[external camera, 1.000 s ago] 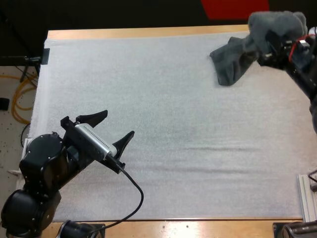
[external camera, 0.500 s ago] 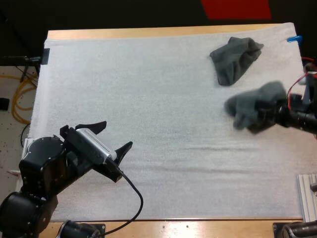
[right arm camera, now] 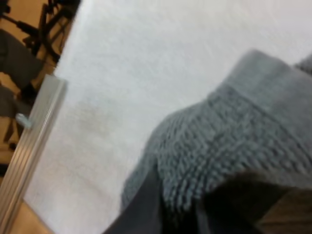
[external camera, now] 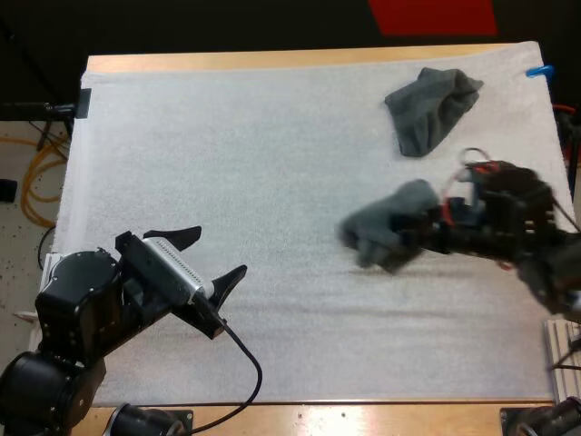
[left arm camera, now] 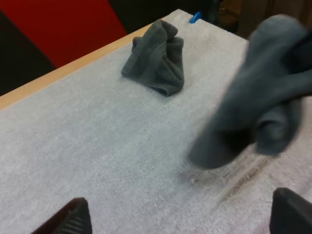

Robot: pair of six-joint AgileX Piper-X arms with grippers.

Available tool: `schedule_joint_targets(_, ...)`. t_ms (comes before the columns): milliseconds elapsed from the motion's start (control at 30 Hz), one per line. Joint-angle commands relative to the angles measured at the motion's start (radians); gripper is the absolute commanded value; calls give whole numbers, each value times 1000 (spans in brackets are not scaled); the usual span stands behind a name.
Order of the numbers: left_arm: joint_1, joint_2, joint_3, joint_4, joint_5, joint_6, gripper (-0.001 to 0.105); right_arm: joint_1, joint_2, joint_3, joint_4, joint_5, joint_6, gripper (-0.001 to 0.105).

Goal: Pick towel from pile fold and stack

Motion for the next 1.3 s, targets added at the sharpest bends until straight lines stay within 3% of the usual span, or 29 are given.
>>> schedule_joint_targets(0, -3, -1, -6, 17, 16, -9, 71, 32, 28, -4, -91, 41, 33, 10)
schedule_joint_targets(33, -3, -1, -6, 20, 18, -9, 71, 47, 45, -4, -116, 45, 42, 14)
schedule_joint_targets(200, -3, -1, -6, 51, 19, -9, 71, 103, 170, -26, -218, 36, 91, 58)
schedule_joint_targets(267, -3, -1, -6, 63, 19, -9, 71, 103, 181, -36, -218, 31, 91, 63)
schedule_joint_targets(533, -3, -1, -6, 94, 19, -9, 71, 101, 148, -39, -167, 39, 67, 63)
schedule_joint_targets(867, -3, -1, 1, 94, 19, -9, 71, 101, 193, -39, 97, 81, -122, 63)
schedule_joint_targets(1267, -3, -1, 4, 237, 19, -9, 71, 101, 470, -39, -138, 77, -131, 63)
